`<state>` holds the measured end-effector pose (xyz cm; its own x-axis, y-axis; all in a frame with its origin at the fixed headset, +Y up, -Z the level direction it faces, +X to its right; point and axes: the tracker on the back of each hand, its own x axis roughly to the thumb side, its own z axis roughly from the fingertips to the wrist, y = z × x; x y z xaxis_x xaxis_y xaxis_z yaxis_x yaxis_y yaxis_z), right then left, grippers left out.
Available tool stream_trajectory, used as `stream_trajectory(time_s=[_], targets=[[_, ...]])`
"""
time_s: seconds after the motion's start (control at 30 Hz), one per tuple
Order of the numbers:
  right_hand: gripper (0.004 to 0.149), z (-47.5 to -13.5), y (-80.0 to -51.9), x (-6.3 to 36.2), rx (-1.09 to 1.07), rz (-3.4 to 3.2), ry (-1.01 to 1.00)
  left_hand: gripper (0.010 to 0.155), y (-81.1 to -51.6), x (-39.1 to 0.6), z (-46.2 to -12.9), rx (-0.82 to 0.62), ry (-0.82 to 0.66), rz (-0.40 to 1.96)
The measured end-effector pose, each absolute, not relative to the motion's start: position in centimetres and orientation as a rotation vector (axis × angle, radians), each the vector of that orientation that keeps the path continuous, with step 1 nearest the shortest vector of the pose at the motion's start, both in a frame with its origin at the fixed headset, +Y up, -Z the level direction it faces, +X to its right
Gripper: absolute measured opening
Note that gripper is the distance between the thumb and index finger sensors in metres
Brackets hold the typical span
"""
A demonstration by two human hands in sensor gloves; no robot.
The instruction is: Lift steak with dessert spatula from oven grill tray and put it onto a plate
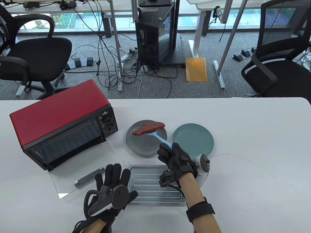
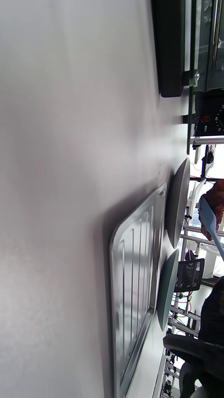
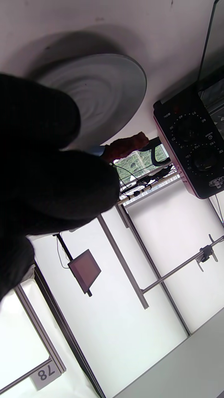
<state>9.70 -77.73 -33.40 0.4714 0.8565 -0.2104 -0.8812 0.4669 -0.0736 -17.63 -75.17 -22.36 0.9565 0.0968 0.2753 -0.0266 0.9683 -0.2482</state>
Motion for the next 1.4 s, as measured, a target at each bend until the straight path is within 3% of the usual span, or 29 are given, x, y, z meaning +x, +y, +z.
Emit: stream_trajectory(time_s=[0.8,1.4], targets=[[0.065,-33.1,-77.2,8.7,-0.146,1.068,0.242,0.085,-74.9,-17.5,-22.3,-0.249,-0.292,0.066],[0.066,-30.0,-76.7,9.8,-0.153,1.064,0.299,0.085,-74.7,-17.4,-22.1,-0.247,-0.298,0.061]])
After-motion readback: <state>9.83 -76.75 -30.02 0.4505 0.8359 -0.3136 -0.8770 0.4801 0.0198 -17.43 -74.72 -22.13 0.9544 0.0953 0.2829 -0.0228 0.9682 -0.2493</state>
